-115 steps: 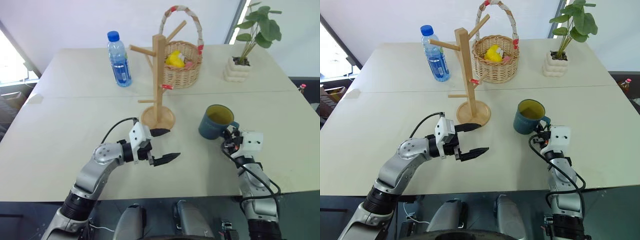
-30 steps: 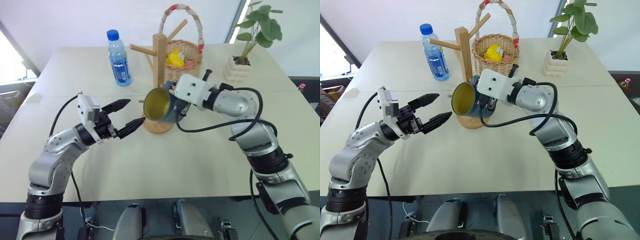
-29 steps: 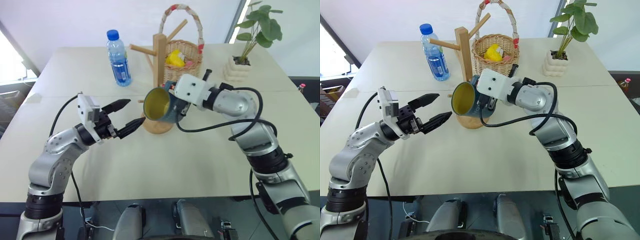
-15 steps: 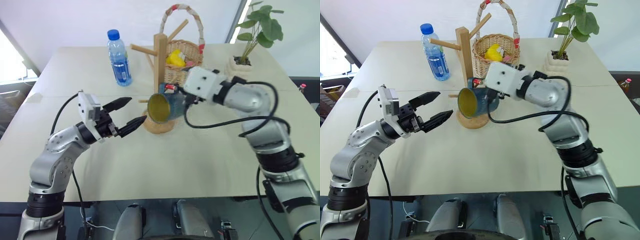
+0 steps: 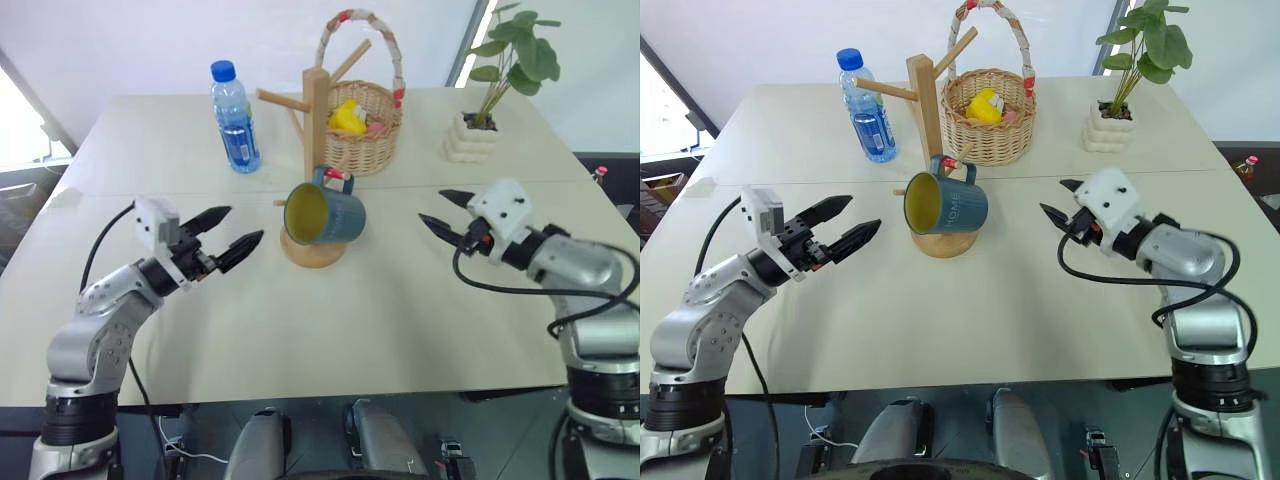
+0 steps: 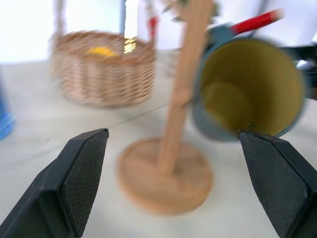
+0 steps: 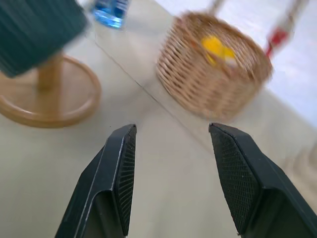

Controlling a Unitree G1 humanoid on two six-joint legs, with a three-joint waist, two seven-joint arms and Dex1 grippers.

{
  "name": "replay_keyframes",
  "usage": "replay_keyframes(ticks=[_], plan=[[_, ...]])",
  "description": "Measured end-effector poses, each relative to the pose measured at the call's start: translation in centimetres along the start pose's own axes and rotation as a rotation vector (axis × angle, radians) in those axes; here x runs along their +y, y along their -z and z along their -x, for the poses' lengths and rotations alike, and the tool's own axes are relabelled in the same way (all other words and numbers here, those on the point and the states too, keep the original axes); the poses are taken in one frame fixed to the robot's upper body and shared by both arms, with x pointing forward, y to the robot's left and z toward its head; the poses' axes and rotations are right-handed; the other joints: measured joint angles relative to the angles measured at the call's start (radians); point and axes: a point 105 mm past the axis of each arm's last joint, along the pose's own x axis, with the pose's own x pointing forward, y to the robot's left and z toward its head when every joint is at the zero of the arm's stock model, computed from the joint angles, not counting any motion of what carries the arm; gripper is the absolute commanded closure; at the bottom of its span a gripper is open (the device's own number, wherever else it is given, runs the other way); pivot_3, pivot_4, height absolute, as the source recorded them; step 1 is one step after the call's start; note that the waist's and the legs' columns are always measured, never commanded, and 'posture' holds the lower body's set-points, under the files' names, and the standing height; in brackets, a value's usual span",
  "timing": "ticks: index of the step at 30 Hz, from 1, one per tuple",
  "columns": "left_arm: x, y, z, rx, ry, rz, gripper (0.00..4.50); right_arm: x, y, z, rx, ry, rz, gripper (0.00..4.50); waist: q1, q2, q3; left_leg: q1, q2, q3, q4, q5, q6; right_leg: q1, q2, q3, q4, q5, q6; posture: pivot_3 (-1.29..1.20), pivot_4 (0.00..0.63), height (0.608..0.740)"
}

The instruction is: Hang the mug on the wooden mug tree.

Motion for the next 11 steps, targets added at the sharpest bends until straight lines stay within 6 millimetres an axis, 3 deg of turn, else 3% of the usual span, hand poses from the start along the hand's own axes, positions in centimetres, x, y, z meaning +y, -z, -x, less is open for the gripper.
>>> replay_keyframes(ticks=[3,11], plan=[[2.3,2.3,1.5,0.023,-0.177,0.032,0.00,0.1,3.2,-0.1,0.007,0.081,-0.150,2.10,0.001,0.000,0.000,0.000,0.000,0.000,0.000,0.000,0.000,-0.001,0.000,0.000,0.000,0.000,0.000,0.00,0.150,0.740],[4.4,5.0,4.4,0.083,-0.387,0.013,0.00,0.0,5.6,0.0,0.004,0.116,-0.221,2.10,0.003,0.000,0.000,0.000,0.000,0.000,0.000,0.000,0.000,0.000,0.000,0.000,0.000,0.000,0.000,0.00,0.150,0.740]])
